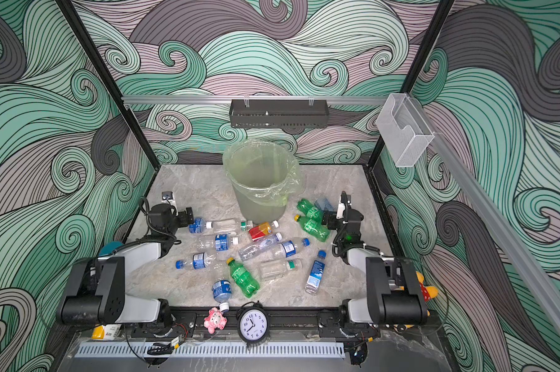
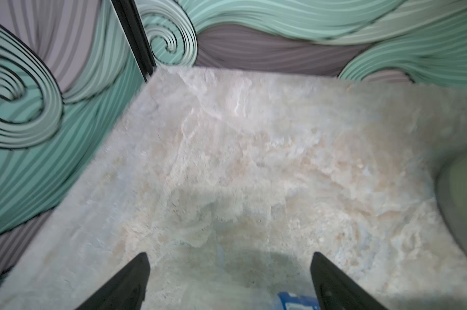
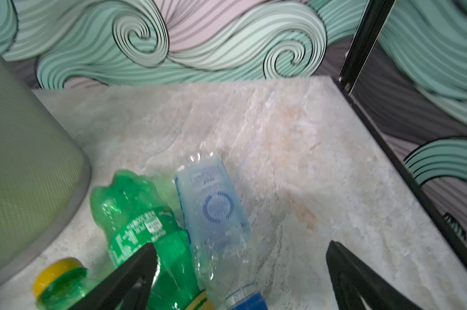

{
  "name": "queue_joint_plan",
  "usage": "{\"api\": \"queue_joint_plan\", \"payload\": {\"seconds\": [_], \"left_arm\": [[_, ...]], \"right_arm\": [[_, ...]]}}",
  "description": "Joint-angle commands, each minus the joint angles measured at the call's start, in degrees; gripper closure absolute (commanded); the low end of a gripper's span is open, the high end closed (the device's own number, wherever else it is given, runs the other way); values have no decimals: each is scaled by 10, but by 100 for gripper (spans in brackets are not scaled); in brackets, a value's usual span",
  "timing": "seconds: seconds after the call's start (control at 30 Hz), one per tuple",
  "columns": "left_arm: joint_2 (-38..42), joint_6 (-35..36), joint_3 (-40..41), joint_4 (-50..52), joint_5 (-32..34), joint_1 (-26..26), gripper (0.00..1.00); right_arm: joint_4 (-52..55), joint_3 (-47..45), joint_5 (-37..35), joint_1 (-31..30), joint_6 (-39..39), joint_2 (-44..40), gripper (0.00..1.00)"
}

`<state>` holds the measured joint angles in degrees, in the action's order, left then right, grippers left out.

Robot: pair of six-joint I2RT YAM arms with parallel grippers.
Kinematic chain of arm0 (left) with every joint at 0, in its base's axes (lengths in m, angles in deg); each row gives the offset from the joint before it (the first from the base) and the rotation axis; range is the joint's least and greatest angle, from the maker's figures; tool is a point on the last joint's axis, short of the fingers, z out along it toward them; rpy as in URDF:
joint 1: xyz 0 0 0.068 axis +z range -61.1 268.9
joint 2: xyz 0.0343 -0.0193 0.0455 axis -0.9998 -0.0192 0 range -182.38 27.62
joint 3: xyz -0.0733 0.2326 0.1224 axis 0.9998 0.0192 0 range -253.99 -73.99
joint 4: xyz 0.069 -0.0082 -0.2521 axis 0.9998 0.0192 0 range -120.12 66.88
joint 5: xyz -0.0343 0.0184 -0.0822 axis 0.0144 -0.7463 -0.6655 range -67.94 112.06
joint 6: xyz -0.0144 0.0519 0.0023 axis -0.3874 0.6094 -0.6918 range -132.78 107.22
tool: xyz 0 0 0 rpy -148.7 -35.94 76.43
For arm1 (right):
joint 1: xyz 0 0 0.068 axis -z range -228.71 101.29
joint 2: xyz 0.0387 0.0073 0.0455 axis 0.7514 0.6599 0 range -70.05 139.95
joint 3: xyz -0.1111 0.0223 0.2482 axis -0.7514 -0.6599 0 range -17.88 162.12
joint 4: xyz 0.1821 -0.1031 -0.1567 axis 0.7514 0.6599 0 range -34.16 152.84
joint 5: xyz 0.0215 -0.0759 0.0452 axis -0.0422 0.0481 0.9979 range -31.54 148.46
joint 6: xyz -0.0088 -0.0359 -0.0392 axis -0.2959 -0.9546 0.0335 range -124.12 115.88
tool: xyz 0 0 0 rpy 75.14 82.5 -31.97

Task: Throw the plastic bottles in the bin
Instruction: Pick up the plastic bottle from the top-right of the table.

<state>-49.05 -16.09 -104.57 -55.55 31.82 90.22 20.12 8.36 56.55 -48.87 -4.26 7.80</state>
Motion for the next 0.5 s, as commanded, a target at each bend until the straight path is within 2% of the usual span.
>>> {"api": "queue_joint_plan", "payload": {"seconds": [0.0, 0.07, 0.27, 0.47], "left_arm": [[54, -28, -23, 82, 24, -3, 5], [83, -38, -36, 118, 34, -7, 5], [134, -51, -80, 213, 42, -21, 4], [128, -64, -182, 367, 37, -35, 5]], "right_arm": [[119, 36, -36, -4, 16, -43, 1], [179, 60, -43, -4, 19, -53, 1], [257, 89, -41, -5, 16, -84, 1], [428, 216, 11, -5, 12, -48, 4]]}}
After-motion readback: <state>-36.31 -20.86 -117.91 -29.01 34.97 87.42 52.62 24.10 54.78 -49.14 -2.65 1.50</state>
